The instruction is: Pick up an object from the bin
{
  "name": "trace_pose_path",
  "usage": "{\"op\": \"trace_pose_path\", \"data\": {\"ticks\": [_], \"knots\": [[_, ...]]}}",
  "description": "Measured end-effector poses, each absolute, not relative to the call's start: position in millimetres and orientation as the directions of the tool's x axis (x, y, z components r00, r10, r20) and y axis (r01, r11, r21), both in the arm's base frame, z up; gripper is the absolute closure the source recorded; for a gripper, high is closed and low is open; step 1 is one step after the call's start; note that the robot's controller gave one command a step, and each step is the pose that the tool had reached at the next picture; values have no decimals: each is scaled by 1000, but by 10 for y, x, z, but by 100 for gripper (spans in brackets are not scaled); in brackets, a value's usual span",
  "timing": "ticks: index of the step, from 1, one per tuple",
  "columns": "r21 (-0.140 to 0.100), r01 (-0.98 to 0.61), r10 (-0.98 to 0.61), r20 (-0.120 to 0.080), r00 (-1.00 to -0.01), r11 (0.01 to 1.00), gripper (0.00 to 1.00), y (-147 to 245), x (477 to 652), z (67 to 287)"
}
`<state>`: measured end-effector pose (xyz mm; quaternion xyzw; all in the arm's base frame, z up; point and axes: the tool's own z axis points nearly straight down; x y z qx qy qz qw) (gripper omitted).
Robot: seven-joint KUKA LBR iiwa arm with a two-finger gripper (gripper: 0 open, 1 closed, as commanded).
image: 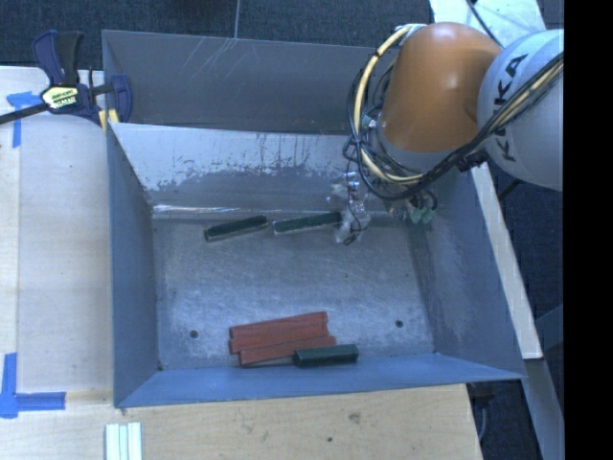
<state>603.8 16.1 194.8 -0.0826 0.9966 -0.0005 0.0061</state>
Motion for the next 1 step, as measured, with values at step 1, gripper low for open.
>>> {"op": "trace_pose_path", "data": {"ticks": [1], "knots": [[-1, -137, -137, -8, -990, 991, 100, 164, 5996, 2225]]}}
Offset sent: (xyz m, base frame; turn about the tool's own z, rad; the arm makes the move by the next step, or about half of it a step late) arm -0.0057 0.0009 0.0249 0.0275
